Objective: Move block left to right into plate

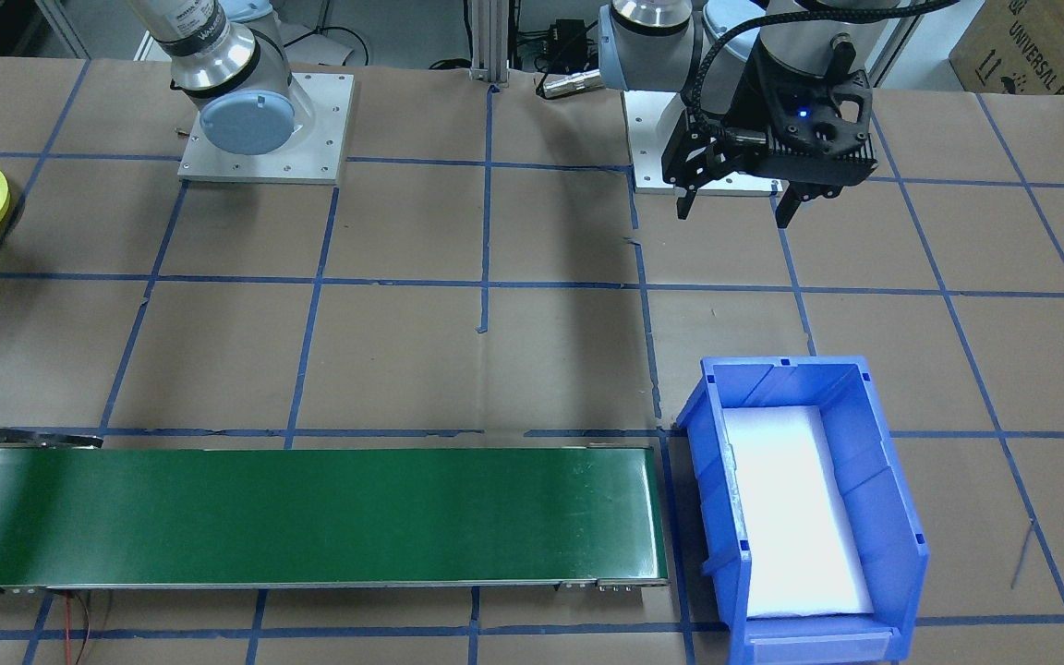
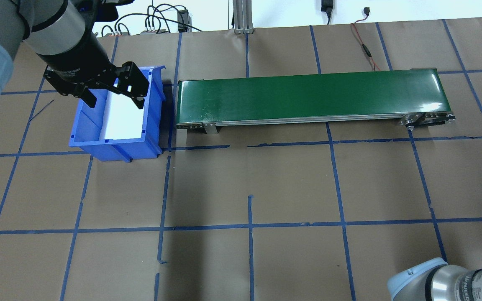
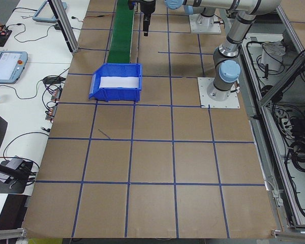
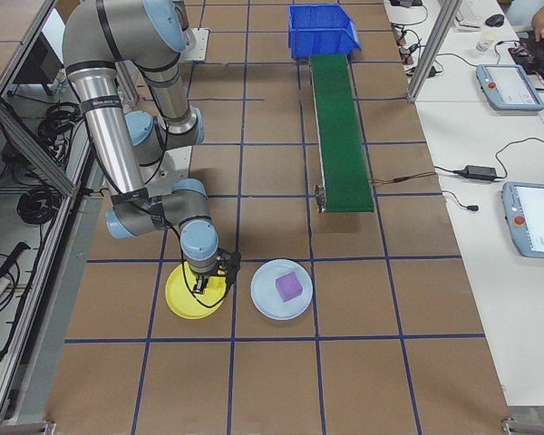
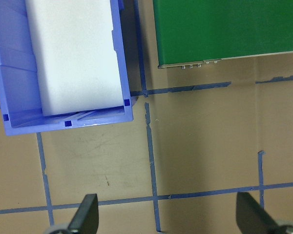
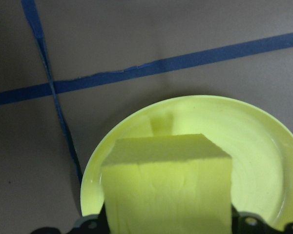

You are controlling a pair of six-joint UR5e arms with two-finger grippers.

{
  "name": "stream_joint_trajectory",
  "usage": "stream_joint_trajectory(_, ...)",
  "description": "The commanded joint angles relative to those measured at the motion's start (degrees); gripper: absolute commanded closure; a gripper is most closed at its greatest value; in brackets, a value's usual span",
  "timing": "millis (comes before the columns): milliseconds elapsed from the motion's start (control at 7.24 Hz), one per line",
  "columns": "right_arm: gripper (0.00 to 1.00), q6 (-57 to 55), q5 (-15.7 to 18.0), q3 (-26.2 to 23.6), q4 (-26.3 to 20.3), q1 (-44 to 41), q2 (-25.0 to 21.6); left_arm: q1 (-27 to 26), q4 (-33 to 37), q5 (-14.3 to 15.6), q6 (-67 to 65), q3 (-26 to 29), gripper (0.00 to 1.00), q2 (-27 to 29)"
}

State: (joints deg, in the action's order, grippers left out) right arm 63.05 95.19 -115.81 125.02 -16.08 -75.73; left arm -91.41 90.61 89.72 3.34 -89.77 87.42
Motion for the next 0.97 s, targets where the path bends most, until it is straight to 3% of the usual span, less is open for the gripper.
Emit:
stream_joint_trajectory(0, 0.04, 0.0, -0.2, 0.3, 0.3, 0.3, 0.2, 0.1, 0.0, 0.0, 0.0, -0.1, 0.00, -0.1)
stream_joint_trajectory(276, 0.00, -1.2, -0.2, 1.8, -0.1, -0.8, -0.9, -0.1, 0.0, 0.0, 0.0, 0.1, 0.00, -0.1)
stream_joint_trajectory(552, 0.00, -15.1, 0.9, 6.7, -2.8, -18.3, -3.4, -0.3, 0.2, 0.1, 0.0, 0.0, 0.00, -0.1)
stream_joint_trajectory(690, 0.00, -23.5, 3.2, 10.0, -6.0, -28.2, -5.2, -0.6, 0.8, 0.2, 0.0, -0.7, 0.00, -0.1)
stream_joint_trajectory(829, 0.00, -34.6, 3.2, 12.8, -12.9, -36.7, -5.6, -0.7, 0.3, 0.2, 0.0, -0.6, 0.00, 0.2)
